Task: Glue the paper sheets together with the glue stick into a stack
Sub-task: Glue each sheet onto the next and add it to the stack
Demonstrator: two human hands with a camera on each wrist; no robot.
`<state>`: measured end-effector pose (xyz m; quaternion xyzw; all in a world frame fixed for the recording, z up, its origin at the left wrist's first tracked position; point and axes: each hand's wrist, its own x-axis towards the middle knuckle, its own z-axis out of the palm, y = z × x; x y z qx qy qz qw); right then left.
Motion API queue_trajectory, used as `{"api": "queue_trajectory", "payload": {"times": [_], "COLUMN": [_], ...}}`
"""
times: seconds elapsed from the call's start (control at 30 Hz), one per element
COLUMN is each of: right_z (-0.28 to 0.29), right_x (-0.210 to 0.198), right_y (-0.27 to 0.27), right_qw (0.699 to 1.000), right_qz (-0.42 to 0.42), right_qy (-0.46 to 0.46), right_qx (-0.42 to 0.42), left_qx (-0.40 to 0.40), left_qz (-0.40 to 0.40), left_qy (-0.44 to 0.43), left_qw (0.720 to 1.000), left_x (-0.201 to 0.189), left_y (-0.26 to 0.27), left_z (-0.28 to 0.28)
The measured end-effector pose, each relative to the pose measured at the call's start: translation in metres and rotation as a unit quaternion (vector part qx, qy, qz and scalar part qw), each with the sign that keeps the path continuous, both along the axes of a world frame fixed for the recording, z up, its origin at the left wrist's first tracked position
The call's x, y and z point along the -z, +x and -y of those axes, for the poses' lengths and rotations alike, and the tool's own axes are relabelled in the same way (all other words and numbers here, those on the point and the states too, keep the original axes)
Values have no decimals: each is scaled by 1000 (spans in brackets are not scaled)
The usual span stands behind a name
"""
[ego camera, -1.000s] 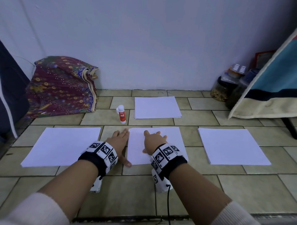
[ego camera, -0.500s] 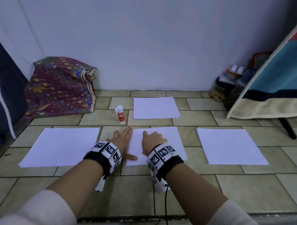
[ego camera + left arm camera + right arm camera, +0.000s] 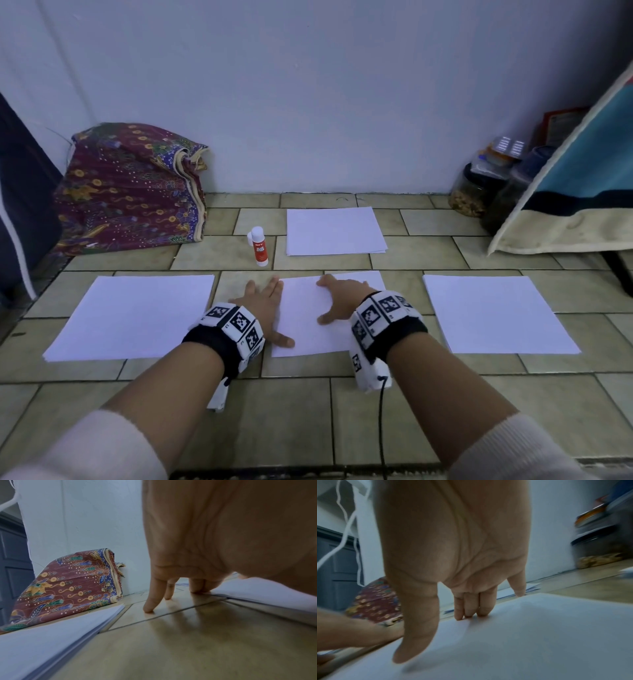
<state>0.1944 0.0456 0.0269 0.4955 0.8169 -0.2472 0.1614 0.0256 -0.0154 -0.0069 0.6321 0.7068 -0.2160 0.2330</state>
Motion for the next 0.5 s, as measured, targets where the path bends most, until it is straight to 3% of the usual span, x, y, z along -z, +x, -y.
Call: {"api": "queue_trajectory", "payload": {"times": [0.17, 0.33, 0.5], "right_z": [-20, -25, -17], "right_x": [4, 7, 3], "right_y": [45, 45, 26], "right_qw": [997, 994, 980], "right_qz": [10, 19, 118], "right_qy": [17, 55, 128], "right_qx": [68, 92, 95], "left_qx": [7, 13, 27], "left_qz": [-2, -2, -21], "left_qy": [-3, 0, 20], "left_qw": [1000, 1000, 999], "left_x": [1, -1, -10], "left_y": [-3, -3, -1], "left_z": [0, 0, 2]}}
